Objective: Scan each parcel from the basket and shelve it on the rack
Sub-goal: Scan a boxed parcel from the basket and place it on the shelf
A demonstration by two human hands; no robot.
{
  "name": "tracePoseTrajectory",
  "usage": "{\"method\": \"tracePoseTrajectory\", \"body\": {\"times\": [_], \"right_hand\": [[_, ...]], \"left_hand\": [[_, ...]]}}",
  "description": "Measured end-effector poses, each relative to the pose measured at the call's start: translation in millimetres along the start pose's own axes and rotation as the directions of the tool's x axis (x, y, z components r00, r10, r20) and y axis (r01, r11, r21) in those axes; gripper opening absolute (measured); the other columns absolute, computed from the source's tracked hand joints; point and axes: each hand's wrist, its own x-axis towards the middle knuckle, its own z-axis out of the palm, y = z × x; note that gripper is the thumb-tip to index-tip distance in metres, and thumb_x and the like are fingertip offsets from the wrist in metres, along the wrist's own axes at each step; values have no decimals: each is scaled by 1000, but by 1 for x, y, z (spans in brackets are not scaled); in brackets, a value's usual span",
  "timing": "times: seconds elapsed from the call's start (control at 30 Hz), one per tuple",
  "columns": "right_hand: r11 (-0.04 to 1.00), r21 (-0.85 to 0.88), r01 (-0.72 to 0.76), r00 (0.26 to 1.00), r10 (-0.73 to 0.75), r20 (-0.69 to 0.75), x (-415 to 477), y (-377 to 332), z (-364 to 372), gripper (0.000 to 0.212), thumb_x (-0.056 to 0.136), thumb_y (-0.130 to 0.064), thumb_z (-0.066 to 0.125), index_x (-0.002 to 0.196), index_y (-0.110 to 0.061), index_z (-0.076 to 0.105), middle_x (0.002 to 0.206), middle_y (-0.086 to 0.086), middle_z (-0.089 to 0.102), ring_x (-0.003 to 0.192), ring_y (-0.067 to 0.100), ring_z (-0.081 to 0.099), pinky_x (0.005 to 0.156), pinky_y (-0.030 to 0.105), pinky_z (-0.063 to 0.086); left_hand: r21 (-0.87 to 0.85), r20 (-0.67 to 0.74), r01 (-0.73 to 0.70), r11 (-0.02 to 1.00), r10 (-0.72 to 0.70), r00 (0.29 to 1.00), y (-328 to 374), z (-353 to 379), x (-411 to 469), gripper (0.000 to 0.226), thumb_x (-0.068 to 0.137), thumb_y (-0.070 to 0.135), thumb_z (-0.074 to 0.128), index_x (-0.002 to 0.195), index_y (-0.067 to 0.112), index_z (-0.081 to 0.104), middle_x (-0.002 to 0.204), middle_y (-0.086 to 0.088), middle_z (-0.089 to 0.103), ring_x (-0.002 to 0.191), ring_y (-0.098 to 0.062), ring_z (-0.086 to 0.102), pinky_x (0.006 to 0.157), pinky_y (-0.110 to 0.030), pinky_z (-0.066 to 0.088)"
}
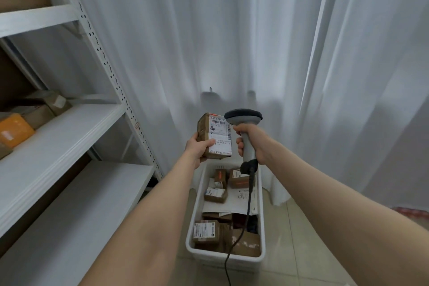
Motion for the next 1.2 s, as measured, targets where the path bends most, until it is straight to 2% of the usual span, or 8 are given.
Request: {"method": "tracePoseTrajectory", "body": {"times": [0.1, 0.57, 0.7, 0.93, 1.13, 1.2], "right_hand": [[999, -30, -16, 1000, 16, 8, -13, -3, -3, 11, 90, -16, 61, 86, -7, 58, 50, 2, 55, 36, 11, 49, 41, 18, 45], [994, -108, 5, 998, 3, 68, -52, -8, 3, 7, 88, -15, 60, 84, -11, 57, 51, 1, 55, 37, 10, 47, 41, 18, 45], [990, -137, 15, 995, -1, 96, -62, -7, 14, 10, 88, -13, 59, 80, -11, 55, 50, 1, 53, 36, 10, 45, 40, 17, 44], [980, -200, 4, 985, 31, 171, -74, 2, 51, 11, 90, -13, 57, 80, -10, 55, 53, 1, 51, 38, 10, 44, 40, 17, 42], [978, -209, 3, 977, 42, 210, -73, 11, 90, 11, 92, -13, 56, 81, -11, 54, 53, 1, 51, 38, 9, 43, 40, 17, 42], [977, -213, 1, 972, 50, 232, -72, 14, 106, 10, 92, -14, 56, 82, -10, 54, 52, 0, 51, 38, 9, 44, 40, 17, 43]], "left_hand": [[6, -18, -4, 1000, 4, 1000, 1, 1, -12, 60, 88, 9, 66, 140, 20, 40, 92, 2, 65, 75, -14, 65, 43, -22, 48], [-15, -45, -3, 1000, 3, 999, 0, -15, -46, 49, 90, 10, 64, 134, 19, 45, 92, -1, 65, 77, -18, 63, 57, -32, 48], [-11, -62, -5, 1000, 4, 998, -3, -25, -57, 46, 91, 12, 62, 133, 19, 47, 99, -3, 65, 81, -19, 63, 65, -36, 49], [-77, -128, -3, 997, -6, 992, -9, -62, -79, 42, 91, 11, 62, 130, 20, 47, 96, -2, 66, 82, -20, 64, 64, -36, 50], [-102, -183, -8, 995, -10, 983, -11, -105, -86, 43, 92, 12, 62, 132, 19, 48, 109, -7, 67, 86, -22, 65, 75, -42, 53], [-121, -194, -10, 993, -13, 981, -12, -121, -87, 44, 92, 12, 61, 133, 19, 48, 115, -9, 67, 96, -26, 65, 87, -47, 53]]}}
